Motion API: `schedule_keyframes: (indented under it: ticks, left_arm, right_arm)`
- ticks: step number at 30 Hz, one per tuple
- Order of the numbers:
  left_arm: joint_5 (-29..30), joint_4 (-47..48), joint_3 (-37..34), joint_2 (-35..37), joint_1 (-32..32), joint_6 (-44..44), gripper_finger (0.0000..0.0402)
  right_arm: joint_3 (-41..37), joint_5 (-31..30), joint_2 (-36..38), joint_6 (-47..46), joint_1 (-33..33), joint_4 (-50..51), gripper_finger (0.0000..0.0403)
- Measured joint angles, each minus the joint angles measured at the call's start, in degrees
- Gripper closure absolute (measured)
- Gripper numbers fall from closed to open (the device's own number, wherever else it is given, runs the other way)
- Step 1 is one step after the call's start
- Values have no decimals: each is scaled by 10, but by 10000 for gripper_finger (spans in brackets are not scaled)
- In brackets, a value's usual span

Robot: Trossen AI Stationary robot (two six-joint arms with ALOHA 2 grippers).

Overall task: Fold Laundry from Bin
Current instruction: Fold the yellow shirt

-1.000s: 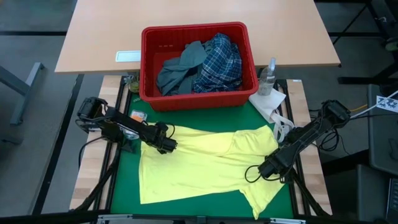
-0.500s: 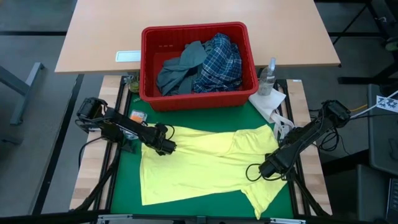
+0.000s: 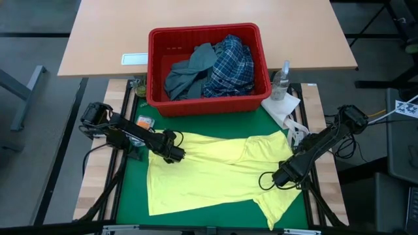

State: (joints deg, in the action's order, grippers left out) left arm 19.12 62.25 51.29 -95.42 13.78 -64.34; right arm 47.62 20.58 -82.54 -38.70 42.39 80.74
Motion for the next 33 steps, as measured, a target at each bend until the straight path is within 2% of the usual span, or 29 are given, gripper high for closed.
schedule_keyframes:
  ticks: [10, 19, 26, 33]
  left_arm:
    - [0, -49, -44, 0, -2, -40, 399]
    - [-4, 7, -73, 0, -33, -43, 399]
    - [2, 20, -49, 0, -28, -41, 399]
    - [26, 33, 2, 0, -5, -39, 399]
  right_arm:
    - [0, -5, 0, 9, 0, 9, 150]
    - [18, -27, 0, 32, 0, 19, 150]
    - [57, -74, 0, 33, 0, 8, 150]
    - [59, -137, 0, 33, 0, -70, 150]
